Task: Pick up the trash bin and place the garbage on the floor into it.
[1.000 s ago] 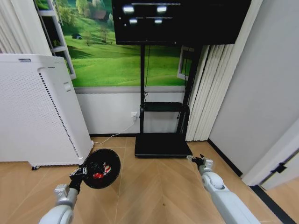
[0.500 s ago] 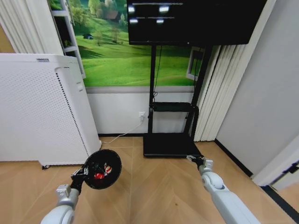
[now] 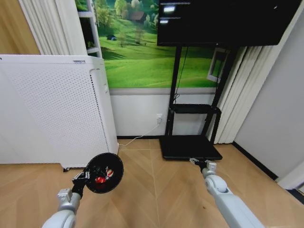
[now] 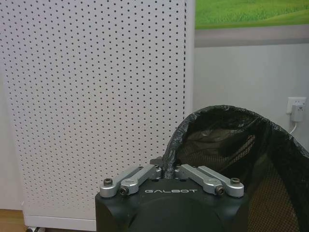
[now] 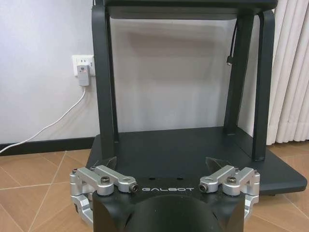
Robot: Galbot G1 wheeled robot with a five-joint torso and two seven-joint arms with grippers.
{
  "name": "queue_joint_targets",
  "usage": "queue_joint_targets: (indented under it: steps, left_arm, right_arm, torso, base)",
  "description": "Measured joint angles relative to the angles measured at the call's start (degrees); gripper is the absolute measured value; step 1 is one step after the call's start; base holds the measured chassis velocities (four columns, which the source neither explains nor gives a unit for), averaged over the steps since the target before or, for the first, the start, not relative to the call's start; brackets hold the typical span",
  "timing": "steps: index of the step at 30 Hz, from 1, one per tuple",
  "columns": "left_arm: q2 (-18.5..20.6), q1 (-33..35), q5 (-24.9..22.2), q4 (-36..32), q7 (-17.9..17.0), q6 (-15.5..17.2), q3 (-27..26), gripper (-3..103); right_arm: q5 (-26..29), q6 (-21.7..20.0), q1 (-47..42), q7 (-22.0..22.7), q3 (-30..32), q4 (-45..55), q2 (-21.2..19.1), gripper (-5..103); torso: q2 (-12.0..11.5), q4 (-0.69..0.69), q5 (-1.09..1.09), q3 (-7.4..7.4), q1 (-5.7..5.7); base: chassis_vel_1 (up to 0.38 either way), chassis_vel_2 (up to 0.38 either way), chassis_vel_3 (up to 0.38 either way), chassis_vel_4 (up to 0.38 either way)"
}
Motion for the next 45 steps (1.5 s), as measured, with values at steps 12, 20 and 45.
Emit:
queue_joint_targets:
  steps: [12, 20, 45]
  left_arm:
    - [0.07, -0.20, 0.01, 0.11, 0.21, -0.07, 0.13, 4]
    - [-0.40, 0.05, 0.67, 0.23, 0.01, -0.07, 1.14, 4]
    - [-4.44, 2.92, 1.90, 7.93, -2.22, -1.80, 6.39, 4]
  right_arm:
    - [0.00, 0.00, 0.00, 0.02, 0.02, -0.02, -0.02, 100]
    - [0.00, 0.00, 0.00, 0.02, 0.01, -0.01, -0.01, 100]
    - [0.00, 0.00, 0.01, 0.02, 0.01, -0.01, -0.01, 100]
  torso:
    - [0.00, 0.00, -0.01, 0.00, 0.01]
    - [0.00, -0.02, -0.03, 0.00, 0.00]
    - [-0.01, -0.03, -0.02, 0.00, 0.01]
  base:
    - [0.014, -0.093, -0.019, 0.081]
    - [0.205, -0.175, -0.216, 0.199]
    - [0.053, -0.060, -0.060, 0.067]
